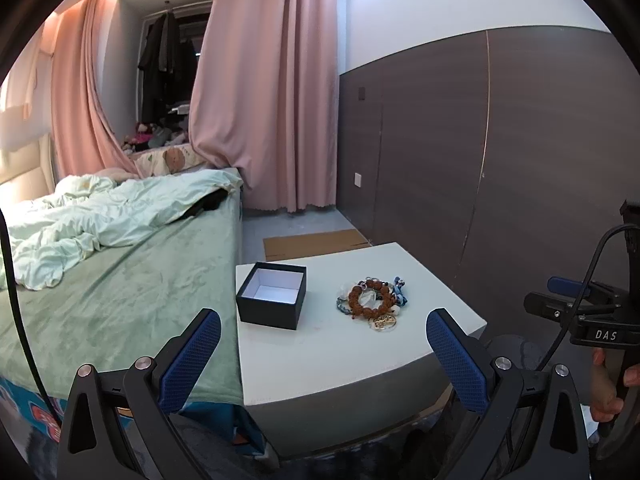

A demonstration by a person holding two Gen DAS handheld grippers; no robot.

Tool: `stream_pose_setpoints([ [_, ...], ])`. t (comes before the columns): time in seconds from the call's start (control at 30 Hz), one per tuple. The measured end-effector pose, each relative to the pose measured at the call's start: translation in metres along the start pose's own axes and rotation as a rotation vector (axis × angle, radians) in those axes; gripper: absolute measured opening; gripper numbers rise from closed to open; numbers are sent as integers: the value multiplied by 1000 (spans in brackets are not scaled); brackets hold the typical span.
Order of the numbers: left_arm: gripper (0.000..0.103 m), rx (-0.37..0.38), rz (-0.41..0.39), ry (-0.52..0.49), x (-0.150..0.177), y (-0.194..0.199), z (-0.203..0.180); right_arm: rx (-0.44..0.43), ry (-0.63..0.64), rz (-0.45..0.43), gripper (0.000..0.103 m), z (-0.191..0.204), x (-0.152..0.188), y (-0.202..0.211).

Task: Organize jewelry
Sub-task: 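Move both grippers toward the jewelry pile beside the black box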

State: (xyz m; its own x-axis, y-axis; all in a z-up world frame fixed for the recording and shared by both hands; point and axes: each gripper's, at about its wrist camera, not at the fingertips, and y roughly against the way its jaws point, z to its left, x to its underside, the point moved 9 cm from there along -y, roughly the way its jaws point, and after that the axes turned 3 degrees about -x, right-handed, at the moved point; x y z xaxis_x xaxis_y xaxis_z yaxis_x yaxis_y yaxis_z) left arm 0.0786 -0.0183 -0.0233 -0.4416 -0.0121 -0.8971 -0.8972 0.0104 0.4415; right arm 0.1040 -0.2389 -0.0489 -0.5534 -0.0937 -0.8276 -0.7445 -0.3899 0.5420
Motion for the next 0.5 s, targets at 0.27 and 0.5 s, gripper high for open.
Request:
stream_pose_setpoints([
  [0.27,103,23,26,4,-10,-32,4,38,-14,3,88,-16,-12,-19],
  [0.5,103,60,79,-9,-23,-64,3,21,-95,32,88,-37,-22,-44],
])
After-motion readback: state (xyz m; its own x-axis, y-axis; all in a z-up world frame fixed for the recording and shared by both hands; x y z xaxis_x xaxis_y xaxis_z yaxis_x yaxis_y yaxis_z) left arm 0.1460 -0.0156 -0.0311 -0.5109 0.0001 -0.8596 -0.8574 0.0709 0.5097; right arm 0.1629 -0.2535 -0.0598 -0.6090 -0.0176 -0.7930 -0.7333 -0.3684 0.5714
